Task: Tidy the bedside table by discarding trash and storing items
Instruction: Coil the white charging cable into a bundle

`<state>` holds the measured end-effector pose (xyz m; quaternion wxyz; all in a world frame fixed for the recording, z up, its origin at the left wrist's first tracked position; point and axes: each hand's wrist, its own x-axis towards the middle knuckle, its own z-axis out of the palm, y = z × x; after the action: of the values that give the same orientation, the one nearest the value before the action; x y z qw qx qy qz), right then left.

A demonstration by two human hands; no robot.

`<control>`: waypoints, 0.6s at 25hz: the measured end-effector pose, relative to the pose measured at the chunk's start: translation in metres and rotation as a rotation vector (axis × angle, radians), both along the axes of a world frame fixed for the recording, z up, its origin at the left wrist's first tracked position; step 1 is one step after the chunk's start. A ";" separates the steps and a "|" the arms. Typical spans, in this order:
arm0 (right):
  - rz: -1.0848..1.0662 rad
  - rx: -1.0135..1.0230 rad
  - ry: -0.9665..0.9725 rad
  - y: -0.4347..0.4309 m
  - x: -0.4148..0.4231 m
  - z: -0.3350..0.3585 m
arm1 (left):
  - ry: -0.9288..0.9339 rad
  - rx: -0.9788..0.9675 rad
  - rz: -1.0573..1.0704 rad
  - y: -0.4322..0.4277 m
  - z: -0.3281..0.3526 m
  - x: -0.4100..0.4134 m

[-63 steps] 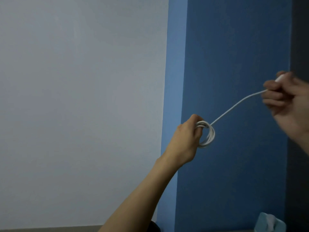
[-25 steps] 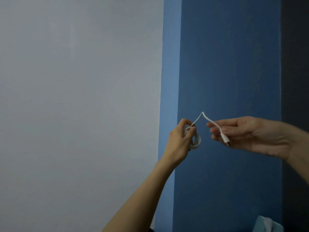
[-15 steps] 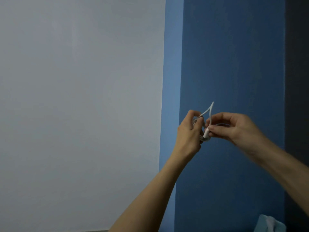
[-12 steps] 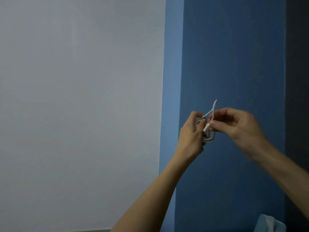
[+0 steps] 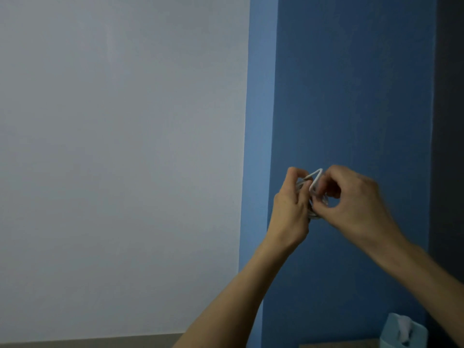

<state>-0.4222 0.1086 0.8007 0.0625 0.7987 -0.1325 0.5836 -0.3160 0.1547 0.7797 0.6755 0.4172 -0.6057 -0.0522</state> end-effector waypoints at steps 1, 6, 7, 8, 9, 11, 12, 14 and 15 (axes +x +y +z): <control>0.011 0.110 -0.042 -0.002 0.000 -0.002 | 0.013 -0.003 -0.018 0.002 0.000 -0.001; 0.542 0.548 0.064 -0.015 0.002 -0.008 | -0.011 0.000 -0.080 0.012 0.001 -0.004; 0.611 0.603 0.062 -0.016 0.001 -0.010 | -0.011 0.000 -0.087 0.014 0.000 -0.005; 0.675 0.647 0.063 -0.018 -0.001 -0.012 | -0.011 0.001 -0.093 0.015 0.000 -0.005; 0.759 0.701 0.080 -0.018 -0.004 -0.012 | -0.016 0.001 -0.096 0.016 0.000 -0.006; 0.918 0.792 0.157 -0.025 -0.012 -0.015 | -0.044 0.008 -0.083 0.018 0.001 -0.007; 0.962 0.818 0.190 -0.030 -0.015 -0.018 | -0.059 0.012 -0.075 0.019 0.002 -0.007; 0.974 0.901 0.137 -0.037 -0.019 -0.021 | -0.072 0.021 -0.078 0.021 0.002 -0.008; 0.966 0.936 0.101 -0.041 -0.020 -0.022 | -0.070 0.024 -0.085 0.021 0.003 -0.009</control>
<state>-0.4426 0.0676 0.7789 -0.5522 0.7374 0.0037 0.3889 -0.3245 0.1760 0.7823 0.6462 0.4008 -0.6453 -0.0734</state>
